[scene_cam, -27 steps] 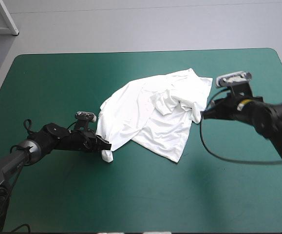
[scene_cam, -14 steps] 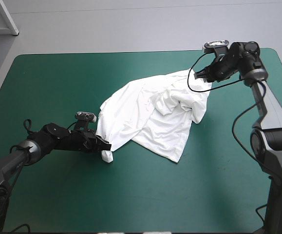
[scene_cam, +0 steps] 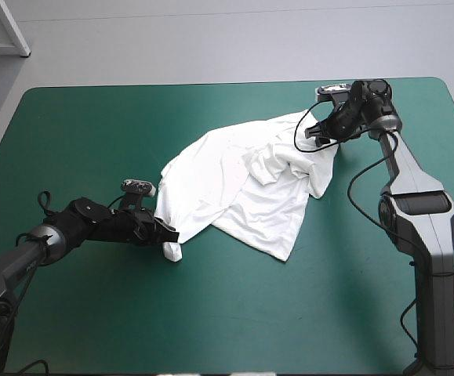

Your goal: Fold the cloth

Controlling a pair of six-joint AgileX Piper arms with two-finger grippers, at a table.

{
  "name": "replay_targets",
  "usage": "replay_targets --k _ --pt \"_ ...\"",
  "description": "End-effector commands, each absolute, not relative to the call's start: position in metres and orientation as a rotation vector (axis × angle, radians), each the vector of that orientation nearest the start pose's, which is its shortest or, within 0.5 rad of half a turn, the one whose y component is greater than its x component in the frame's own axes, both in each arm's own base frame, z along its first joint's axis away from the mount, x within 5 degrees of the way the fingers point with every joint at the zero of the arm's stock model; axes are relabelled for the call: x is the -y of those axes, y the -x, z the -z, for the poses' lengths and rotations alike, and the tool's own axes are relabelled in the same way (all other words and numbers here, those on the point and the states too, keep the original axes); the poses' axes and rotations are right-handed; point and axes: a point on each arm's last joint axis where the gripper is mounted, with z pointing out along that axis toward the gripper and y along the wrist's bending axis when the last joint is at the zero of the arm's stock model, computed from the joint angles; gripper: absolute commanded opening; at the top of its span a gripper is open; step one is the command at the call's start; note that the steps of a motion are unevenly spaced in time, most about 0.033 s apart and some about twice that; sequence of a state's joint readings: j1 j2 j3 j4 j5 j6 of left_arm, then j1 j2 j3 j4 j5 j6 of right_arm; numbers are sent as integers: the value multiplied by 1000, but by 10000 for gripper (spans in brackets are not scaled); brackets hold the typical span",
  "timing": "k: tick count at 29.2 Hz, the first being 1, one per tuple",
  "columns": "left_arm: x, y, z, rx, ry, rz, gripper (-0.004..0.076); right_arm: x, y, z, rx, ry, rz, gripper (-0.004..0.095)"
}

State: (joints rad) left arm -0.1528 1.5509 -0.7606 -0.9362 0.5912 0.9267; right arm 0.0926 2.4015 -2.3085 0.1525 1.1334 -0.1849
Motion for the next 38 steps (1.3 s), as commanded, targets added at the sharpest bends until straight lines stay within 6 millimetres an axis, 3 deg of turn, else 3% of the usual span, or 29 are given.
replay_targets --k 1,3,5,7,11,13,18,25,29,33,38 --pt "87 -265 -202 -2530 -471 671 19 -61 -517 -256 -2589 340 -237 531" --pt "87 -265 -202 -2530 -471 671 19 -64 -516 -247 -2625 357 -264 424" --pt "87 -265 -202 -2530 -471 671 19 -64 -515 -243 -2653 364 -269 246" --pt "87 -265 -202 -2530 -471 671 19 -64 -515 -243 -2655 371 -269 0" --pt "86 -266 -202 -2527 -467 663 19 -63 -513 -251 -2640 371 -266 1" --pt "86 -266 -202 -2524 -463 657 19 -63 -509 -264 -2615 373 -253 1" --pt "83 -265 -219 -2445 -451 598 19 -54 -488 -328 -2489 379 -138 1" --pt "65 -259 -257 -2299 -424 456 19 -55 -452 -399 -2337 369 -195 0" --pt "52 -250 -293 -2223 -400 385 19 -60 -428 -434 -2245 410 -261 0" --pt "38 -238 -350 -2055 -378 276 19 -60 -389 -482 -2118 441 -265 0" --pt "29 -208 -448 -1780 -386 166 19 -54 -318 -547 -1931 460 -229 0"
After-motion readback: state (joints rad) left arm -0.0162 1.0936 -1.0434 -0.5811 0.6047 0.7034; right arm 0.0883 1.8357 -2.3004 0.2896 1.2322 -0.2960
